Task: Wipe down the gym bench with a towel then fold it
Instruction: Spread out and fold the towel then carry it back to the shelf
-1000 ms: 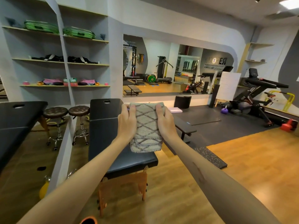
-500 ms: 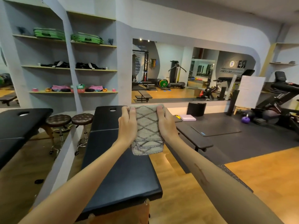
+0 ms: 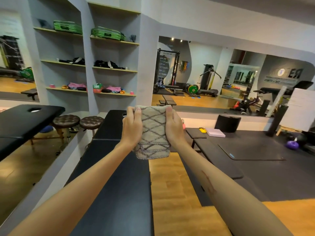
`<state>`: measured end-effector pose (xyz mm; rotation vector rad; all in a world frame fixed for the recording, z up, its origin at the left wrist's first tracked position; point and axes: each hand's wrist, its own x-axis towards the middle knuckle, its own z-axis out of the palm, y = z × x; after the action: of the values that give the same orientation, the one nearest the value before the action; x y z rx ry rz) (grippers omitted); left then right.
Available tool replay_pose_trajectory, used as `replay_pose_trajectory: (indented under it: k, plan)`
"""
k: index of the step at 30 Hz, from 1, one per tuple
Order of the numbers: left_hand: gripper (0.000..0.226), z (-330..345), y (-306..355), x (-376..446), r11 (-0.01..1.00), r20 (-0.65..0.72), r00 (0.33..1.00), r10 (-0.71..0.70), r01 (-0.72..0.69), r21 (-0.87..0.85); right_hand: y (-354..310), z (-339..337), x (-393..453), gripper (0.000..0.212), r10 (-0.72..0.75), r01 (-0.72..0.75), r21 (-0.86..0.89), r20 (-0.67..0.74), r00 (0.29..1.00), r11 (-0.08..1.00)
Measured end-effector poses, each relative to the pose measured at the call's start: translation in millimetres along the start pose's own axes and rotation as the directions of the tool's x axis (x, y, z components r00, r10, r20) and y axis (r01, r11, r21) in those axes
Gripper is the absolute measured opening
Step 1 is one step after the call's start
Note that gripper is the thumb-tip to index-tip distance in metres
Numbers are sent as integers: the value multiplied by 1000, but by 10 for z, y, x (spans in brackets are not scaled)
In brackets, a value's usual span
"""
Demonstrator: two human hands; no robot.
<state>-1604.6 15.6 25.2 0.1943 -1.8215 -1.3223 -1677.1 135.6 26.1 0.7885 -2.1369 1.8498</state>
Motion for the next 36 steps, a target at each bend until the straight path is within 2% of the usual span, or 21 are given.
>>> replay_pose_trajectory:
  k: [5,14,21,25,30,36]
  plan:
    - [27,502,-456,650,1000,-40,999,19,-18,20,545,67,807,50,-20,19,6,44,999,1000]
    - [26,1464,-1115,1860,994,-47,998,-49,53,91,1369,6,2269,48,-13,15,-29,71,997,999]
    - [27,2334,-1700,2591,998,-111,992,-62,58,-40,2024,-107,3456,34,-87,88,2,119,989,996]
    - [20,2870,-1947,3081,999,-165,986,-37,42,27,2434,-177,4184,40,-100,96,28,159,982,995]
    - [23,3382,-2185,3786,993,-212,977,-9,34,112,2875,-202,5094,42,-105,95,61,199,974,994]
    - [25,3779,-2669,4634,977,-248,969,-2,55,206,3453,98,6037,43,-88,53,161,217,972,985]
